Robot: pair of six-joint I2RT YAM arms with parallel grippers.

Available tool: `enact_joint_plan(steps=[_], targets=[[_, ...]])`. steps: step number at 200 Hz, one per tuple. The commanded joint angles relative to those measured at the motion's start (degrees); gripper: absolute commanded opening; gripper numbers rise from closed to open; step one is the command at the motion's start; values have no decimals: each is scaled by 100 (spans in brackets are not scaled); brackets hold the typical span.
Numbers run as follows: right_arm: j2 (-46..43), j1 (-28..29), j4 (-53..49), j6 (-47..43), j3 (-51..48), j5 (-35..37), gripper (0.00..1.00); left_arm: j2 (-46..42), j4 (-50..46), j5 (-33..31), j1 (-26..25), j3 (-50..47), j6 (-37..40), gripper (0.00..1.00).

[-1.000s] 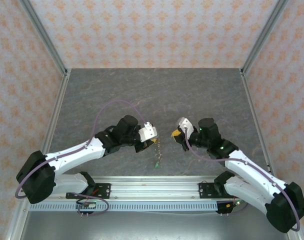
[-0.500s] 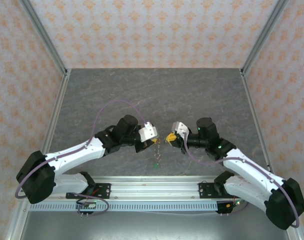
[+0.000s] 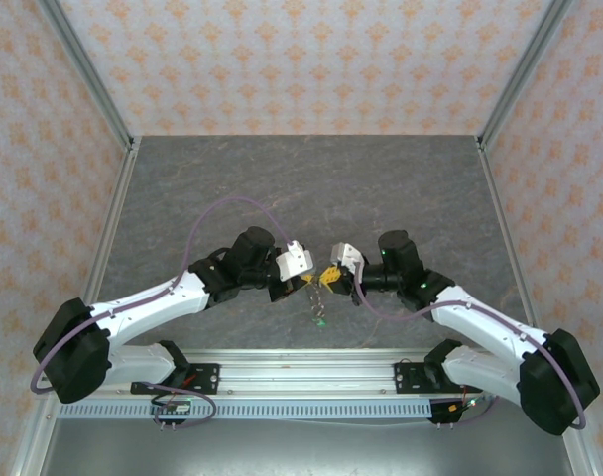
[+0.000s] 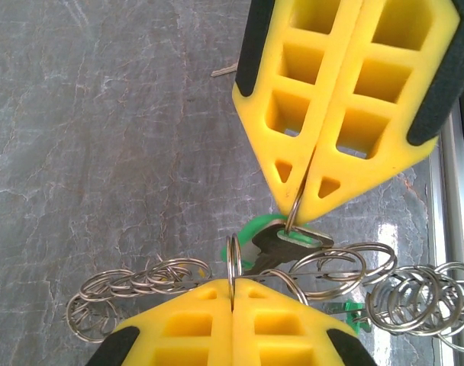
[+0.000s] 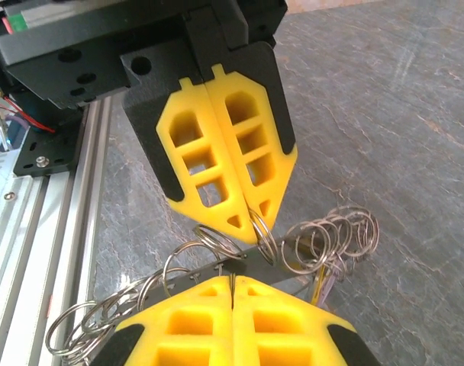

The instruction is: Put the keys on the keyring

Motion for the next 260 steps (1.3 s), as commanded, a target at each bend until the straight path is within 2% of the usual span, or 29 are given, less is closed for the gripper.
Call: enact_joint_plan(steps=[1,37,63,78,130,201,260], targets=[[48,36,396,26,250,-360,0,30,256,127,-31,212,-81,0],[38,35,446,-35,240,-95,0,29,249,110,-30,189,-67,0],[-144,39,-934,-872,514,676,0,-31,205,10,-33,180,-47,0],[-248,38,-1216,-1052,557,859,0,-56,213,-4,-30,146,-26,0],[-38,42,-487,-483,591,-24,0,13,224,57,-31,188,-42,0],[226,44,-34,-232,646,-390,0,3,232,51,-30,197,-78,0],[364,70,112,-123,623,-403,0,31,244,87,-31,213,-87,0]])
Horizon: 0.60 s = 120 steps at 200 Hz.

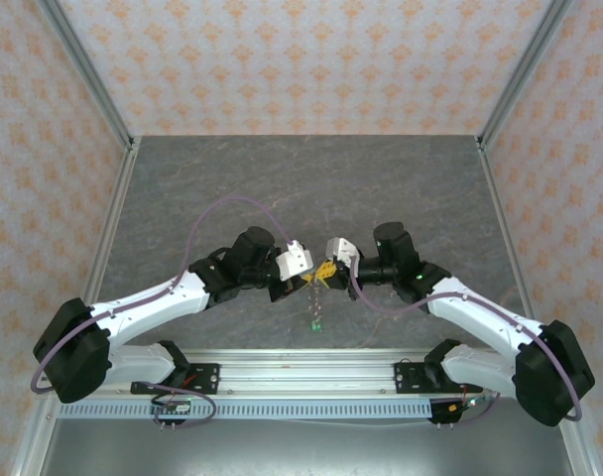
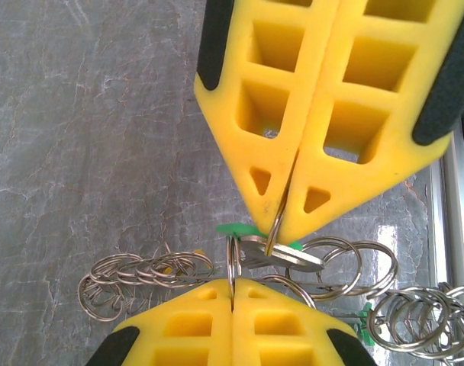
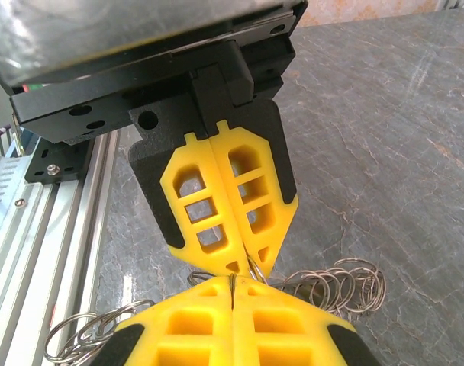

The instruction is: Put the keys on the keyring

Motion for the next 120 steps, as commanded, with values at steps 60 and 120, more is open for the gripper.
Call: enact_joint_plan(steps=[60,120], targets=[[236,81,308,123,295,-133,0,48,256,94,-30,231,-87,0],[310,114,619,393,260,128,0,47,243,103,-30,231,-84,0]])
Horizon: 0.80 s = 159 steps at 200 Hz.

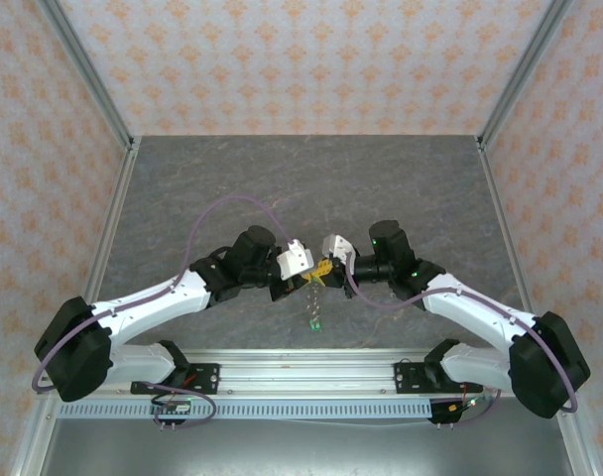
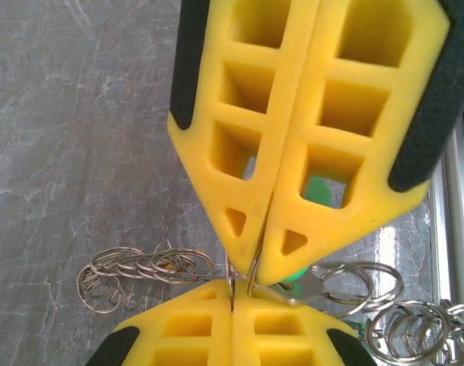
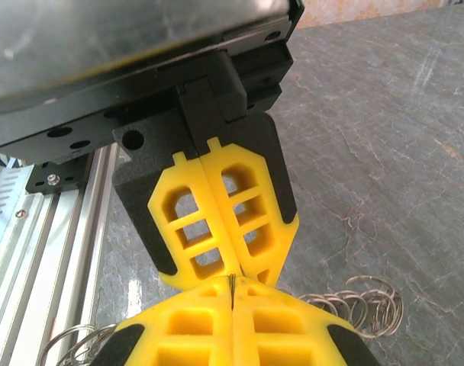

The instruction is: Put the keys on the keyring

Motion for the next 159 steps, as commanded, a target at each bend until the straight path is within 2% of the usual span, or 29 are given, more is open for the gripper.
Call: enact_joint_plan(steps=[1,36,57,112,159], targets=[[31,39,347,141,175,129,0,-15,245,103,-30,176,-82,0],[35,58,0,51,211,525,0,-75,280,60,-33,157,-83,0],[6,53,-8,187,189,947,0,-90,301,65,-30,133,-67,0],[-17,57,-91,487,210,1513,0,-78,271,113,-30,117,-17,0],[52,53,-225,697,263,1605,0,-77,300,77,-29,78,5,0]])
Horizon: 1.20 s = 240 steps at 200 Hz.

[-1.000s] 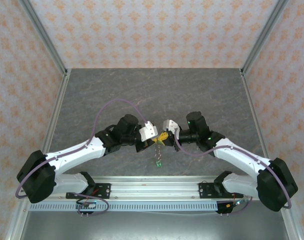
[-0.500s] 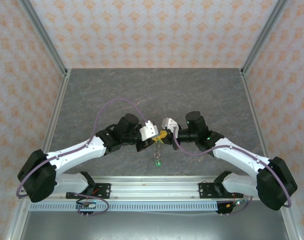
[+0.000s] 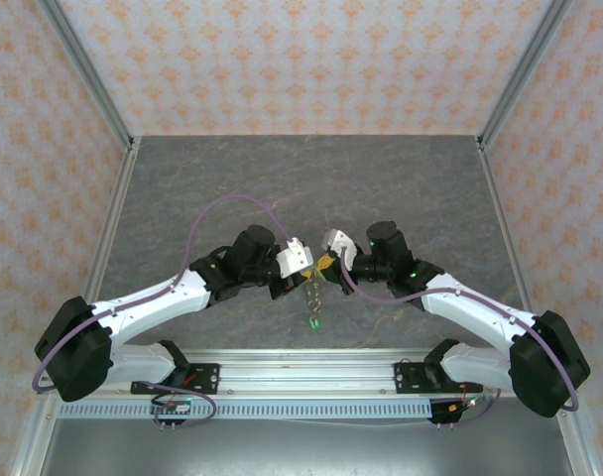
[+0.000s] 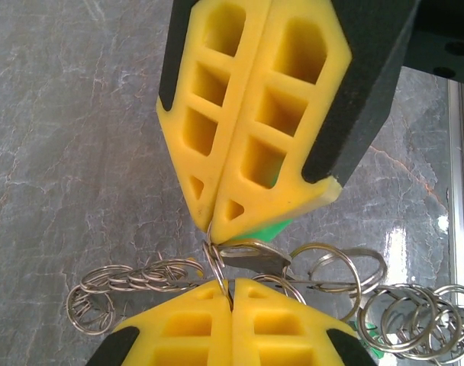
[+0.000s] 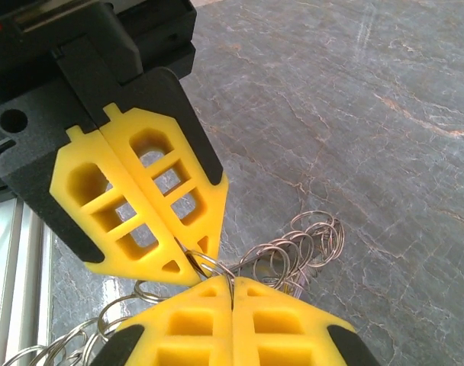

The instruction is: Put the keys on the keyring

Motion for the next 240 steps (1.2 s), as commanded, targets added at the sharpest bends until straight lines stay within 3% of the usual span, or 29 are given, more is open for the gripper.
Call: enact_joint_plan(steps=[1,52,64,140,160,189,216,240], targets=[[42,-39,-65,183,226,498,0,-81,294,252,-47,67,47,0],[-4,-36,-315,-38,220,688,0,-50,283,243,-52,86,58,0],[-55,-38,-340,-151,197,805,10,-49,265,243,-50,85,69,0],[-262,-39,-650,-679,150,1147,15,-76,214,243,-52,115,90,0],[-408,-35,-638,-767,49,1306,25,-81,204,238,-52,121,104,0],[-789,-38,-710,-1072,-145,1778,27,-111,136,236,-52,120,125,0],[-1070,-39,-986,-1342,-114,895,26,-139,107,243,-54,129,143,0],[-996,-38,-555,-1090,-193,100,26,-129,80,303,-52,161,152,0]])
